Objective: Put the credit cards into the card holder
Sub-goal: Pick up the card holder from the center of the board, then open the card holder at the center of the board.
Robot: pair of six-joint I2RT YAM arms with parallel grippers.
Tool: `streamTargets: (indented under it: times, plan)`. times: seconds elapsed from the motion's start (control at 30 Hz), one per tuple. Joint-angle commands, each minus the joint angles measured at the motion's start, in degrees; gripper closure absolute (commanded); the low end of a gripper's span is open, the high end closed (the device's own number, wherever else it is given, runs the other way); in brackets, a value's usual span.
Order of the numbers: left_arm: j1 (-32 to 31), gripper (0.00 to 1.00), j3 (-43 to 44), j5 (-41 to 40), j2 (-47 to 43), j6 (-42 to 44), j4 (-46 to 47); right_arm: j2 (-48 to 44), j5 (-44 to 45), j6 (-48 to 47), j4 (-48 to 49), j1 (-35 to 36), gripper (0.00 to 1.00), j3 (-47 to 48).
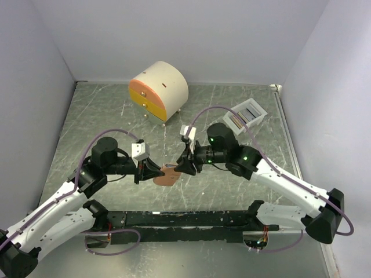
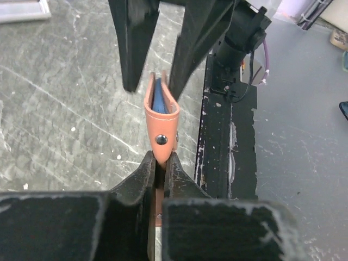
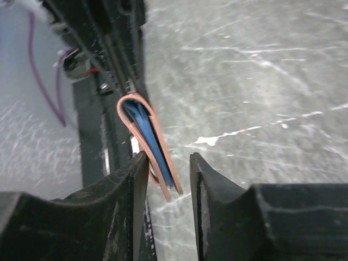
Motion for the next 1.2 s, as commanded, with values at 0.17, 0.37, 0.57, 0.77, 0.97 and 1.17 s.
streamTargets:
  times: [0.17,0.37,0.57,0.77,0.97,1.17]
  plan:
    - [-0.2,0.93,-7.2,-20.1,-7.2,-19.9,10.1,-10.9,27.3,27.4,15.5,0.0,0.62,-7.4]
    - [-0.2,0.93,-7.0,-31.7,-5.5,-34.0,9.1,-10.4,30.7,38.3,21.9,0.0,0.61,-11.8]
    - [-0.2,0.93,-6.2,-33.5,-1.1,-41.2,6.9,-1.7,29.8,40.5,20.8,2.2,0.59,-9.0]
    - [-0.1,0.93,-9.4,-31.1,-2.2,-48.2,13.7,6.2,29.6,41.5,18.4,4.2,0.57,-6.3]
    - [-0.1,0.93,-12.0,-29.1,-4.0,-50.7,18.7,9.3,29.4,43.5,20.5,5.6,0.55,-7.3]
    - [-0.2,0.93,-12.0,-26.8,-4.6,-50.9,20.9,11.2,31.4,43.6,18.5,5.9,0.56,-7.0]
